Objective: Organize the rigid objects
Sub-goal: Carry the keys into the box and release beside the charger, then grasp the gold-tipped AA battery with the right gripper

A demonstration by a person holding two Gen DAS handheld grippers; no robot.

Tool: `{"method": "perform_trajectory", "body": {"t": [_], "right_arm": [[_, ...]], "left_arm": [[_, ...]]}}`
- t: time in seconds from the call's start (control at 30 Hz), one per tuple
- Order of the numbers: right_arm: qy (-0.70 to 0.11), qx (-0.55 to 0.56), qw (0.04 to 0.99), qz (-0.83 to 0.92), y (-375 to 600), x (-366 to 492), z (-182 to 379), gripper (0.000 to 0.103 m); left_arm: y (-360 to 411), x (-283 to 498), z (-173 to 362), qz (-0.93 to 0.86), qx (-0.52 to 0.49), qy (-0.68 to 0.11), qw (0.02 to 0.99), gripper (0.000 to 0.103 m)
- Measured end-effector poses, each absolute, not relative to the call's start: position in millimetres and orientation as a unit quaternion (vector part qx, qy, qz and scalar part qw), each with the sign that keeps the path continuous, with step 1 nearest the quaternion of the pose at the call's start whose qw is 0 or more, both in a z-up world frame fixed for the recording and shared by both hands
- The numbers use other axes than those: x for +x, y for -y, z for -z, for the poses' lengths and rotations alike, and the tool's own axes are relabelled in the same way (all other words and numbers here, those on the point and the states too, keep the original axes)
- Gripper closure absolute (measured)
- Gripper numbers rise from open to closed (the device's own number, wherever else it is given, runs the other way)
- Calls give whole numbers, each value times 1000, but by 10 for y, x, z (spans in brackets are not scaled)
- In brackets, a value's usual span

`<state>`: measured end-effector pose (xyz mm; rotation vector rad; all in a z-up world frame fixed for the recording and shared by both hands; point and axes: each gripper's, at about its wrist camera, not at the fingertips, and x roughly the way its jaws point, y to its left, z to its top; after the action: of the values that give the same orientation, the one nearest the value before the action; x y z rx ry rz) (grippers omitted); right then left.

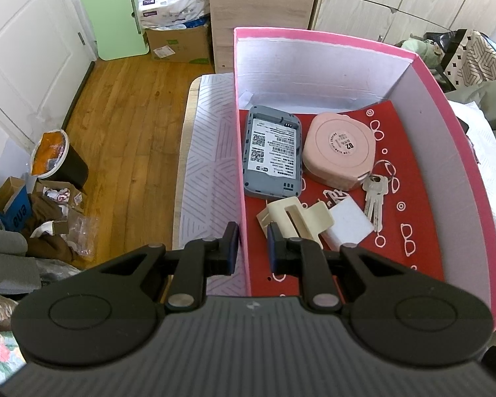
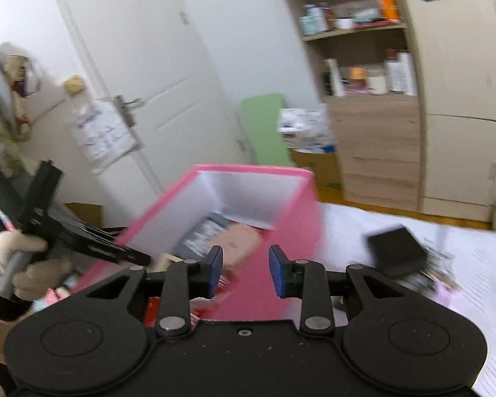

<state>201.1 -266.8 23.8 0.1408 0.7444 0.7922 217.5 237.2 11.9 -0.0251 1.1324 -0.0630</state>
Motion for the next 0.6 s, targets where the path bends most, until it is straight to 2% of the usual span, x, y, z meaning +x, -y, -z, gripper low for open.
{"method": "perform_trajectory", "body": {"t": [0.27, 0.4, 0.5, 0.6], "right_arm": [[-395, 5, 866, -307, 2977, 1804, 192, 63], [-415, 2, 859, -300, 2969, 1768, 379, 56], [-413, -8, 865, -284, 2952, 1797, 492, 46], [-407, -34, 875, -261, 2877, 1844, 582, 45]], "left_arm": [[-2344, 2169, -114, 27, -12, -534, 845, 87], [-2346, 2161, -109, 27, -15, -532, 846, 87], [-2367, 2160, -112, 28, -20, -533, 846, 87], [-2370, 2160, -113, 28, -19, -532, 846, 87]]}}
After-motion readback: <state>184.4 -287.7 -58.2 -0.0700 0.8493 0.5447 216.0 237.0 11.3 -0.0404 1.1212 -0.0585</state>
